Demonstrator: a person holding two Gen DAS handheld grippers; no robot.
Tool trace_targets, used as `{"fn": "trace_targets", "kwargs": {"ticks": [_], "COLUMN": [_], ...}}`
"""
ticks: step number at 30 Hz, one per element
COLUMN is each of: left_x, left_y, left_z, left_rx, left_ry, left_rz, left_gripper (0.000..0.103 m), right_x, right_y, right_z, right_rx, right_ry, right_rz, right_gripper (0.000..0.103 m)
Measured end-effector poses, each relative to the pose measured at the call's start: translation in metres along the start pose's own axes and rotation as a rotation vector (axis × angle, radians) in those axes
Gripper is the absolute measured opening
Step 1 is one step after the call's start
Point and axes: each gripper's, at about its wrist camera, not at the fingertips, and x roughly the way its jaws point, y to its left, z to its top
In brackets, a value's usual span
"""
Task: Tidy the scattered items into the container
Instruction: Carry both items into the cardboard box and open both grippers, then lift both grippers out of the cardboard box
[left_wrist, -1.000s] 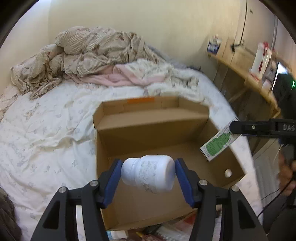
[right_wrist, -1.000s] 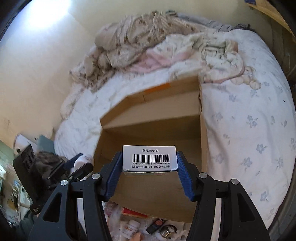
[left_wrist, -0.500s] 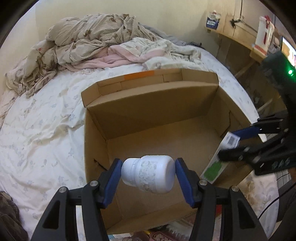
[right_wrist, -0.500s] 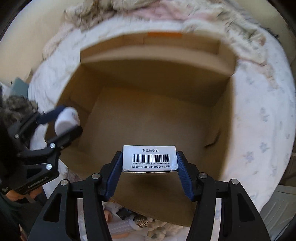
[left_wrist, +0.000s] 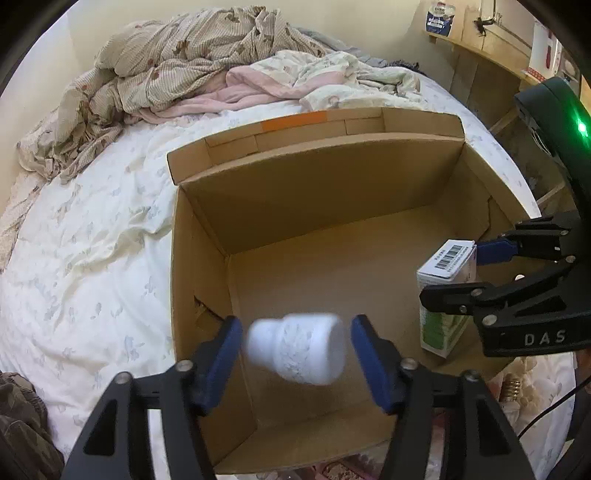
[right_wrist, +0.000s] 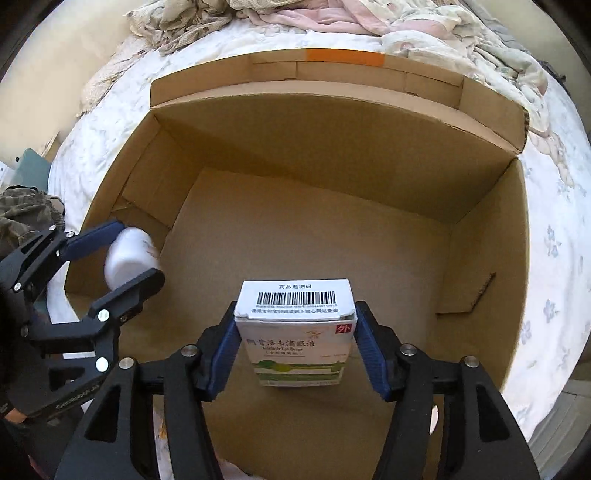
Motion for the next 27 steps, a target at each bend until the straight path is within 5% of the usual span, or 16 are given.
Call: {"fn": "trace_targets", "kwargs": {"ticks": [6,16,27], "left_x": [-0.010,-0.042,-0.082], "left_y": [-0.001,0.005,0.014], "left_z": [-0.002,0.001,-0.009], "left_rx": [0.010,-0.045,-0.069], "left_ry": [-0.036,-0.116,-0.091], "left_rz": [-0.008,-0.036,-0.027], "left_gripper": [0.077,0.077,0.077], "right_x": [-0.018,-0.063,-0.107], "right_y": [0.007,-0.016,0.021], "right_z": [0.004,0.007,-0.028], "right_rx": [0.011,0.103,0.076], "right_ry": [-0.088,-0.223,-0.317], "right_rz": [0.015,0.067,0.096], "right_gripper": [0.081,0.081,0.081]}}
